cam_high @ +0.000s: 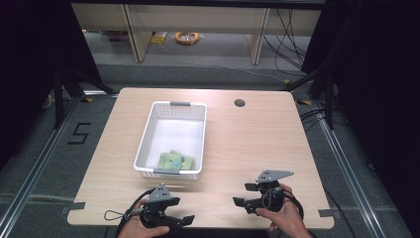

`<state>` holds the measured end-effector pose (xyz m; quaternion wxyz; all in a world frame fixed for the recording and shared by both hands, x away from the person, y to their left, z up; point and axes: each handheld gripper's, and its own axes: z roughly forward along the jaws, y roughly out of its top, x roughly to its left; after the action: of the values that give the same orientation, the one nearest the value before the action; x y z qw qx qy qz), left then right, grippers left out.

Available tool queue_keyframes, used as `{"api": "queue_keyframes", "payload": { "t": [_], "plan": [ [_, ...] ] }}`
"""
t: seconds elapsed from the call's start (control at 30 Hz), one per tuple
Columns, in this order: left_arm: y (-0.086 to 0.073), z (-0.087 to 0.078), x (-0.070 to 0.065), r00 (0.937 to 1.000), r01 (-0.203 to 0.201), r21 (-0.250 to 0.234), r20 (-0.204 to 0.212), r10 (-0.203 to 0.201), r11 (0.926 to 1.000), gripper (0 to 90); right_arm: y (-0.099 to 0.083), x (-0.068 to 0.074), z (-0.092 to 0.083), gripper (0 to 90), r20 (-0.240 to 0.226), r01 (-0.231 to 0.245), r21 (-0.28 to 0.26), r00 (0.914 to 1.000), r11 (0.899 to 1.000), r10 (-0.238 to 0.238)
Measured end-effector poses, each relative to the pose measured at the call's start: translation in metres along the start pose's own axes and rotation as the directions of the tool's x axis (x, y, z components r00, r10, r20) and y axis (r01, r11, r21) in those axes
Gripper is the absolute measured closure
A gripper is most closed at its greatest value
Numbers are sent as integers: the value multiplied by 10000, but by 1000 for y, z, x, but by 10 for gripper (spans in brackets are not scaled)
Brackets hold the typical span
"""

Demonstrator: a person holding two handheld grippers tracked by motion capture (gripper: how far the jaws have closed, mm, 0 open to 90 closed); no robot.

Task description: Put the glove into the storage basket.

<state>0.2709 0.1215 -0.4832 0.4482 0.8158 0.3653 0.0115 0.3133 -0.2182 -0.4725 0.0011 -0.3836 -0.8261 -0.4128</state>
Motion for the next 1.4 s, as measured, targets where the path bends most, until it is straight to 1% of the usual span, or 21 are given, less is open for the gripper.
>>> {"api": "queue_keyframes", "payload": {
  "t": [0.1,0.17,0.2,0.27,0.3,0.43,0.47,0.5,0.57,0.6,0.67,0.7,0.77,0.83,0.9,0.93,0.97,1.03,1.17,1.27,1.4],
  "plan": [
    [-2,0,-1,9999,35,-19,-130,-35,10000,191,-4,-1,0,257,262,276,-93,9993,9996,-273],
    [-4,-1,0,9993,-302,143,-216,305,9994,191,-7,-1,1,254,122,385,-68,9992,9992,-385],
    [-5,1,-1,9998,-114,-31,-151,114,9999,191,-9,-1,0,252,391,473,-13,9981,9989,-472],
    [-8,2,-2,9998,39,26,-172,-38,10000,191,-12,0,0,248,303,487,68,9983,9988,-489],
    [-8,2,-2,9999,-6,45,-170,7,10000,191,-14,3,-1,247,332,212,82,9992,9997,-214],
    [-11,4,-4,9998,-30,95,-214,32,10000,192,-17,1,-2,244,361,609,48,9975,9981,-611],
    [-12,4,-4,9995,-209,132,-213,211,9997,191,-19,5,-3,243,429,309,92,9986,9995,-312],
    [-12,4,-4,9996,-169,84,-211,171,9998,191,-20,3,-4,243,471,686,1,9965,9976,-685],
    [-14,6,-5,9994,-90,69,-333,92,9999,191,-23,5,-4,241,388,545,49,9977,9985,-547],
    [-14,4,-4,9980,-465,288,-423,477,9985,191,-24,6,-5,240,532,530,70,9972,9986,-533],
    [-17,7,-6,9987,-217,170,-452,225,9996,191,-27,5,-5,238,643,905,96,9938,9959,-909],
    [-17,7,-6,9982,-294,282,-523,309,9992,191,-29,8,-5,238,473,550,106,9973,9984,-555],
    [-18,7,-7,9979,-396,230,-498,407,9990,191,-31,6,-6,236,761,962,155,9924,9952,-971],
    [-20,8,-9,9986,-172,158,-491,180,9997,191,-33,7,-5,234,606,969,232,9933,9950,-981],
    [-19,6,-6,9957,-673,296,-615,690,9973,191,-35,8,-6,233,845,1141,227,9897,9932,-1156],
    [-19,6,-8,9976,-485,179,-490,493,9987,191,-36,9,-6,232,886,1026,210,9906,9945,-1040],
    [-19,5,-7,9957,-671,313,-615,690,9973,192,-36,9,-7,231,899,1082,243,9899,9938,-1100],
    [-20,7,-8,9980,-266,118,-576,272,9996,191,-37,8,-7,230,879,1107,266,9897,9935,-1127],
    [-20,6,-5,9950,-747,454,-628,775,9962,191,-38,7,-6,229,674,1183,279,9905,9926,-1199],
    [-20,7,-7,9975,-341,213,-620,353,9992,192,-38,6,-6,229,825,1171,298,9894,9927,-1192],
    [-20,7,-7,9971,-456,202,-594,467,9988,192,-38,5,-5,229,725,1157,340,9904,9927,-1180]
  ]
}}
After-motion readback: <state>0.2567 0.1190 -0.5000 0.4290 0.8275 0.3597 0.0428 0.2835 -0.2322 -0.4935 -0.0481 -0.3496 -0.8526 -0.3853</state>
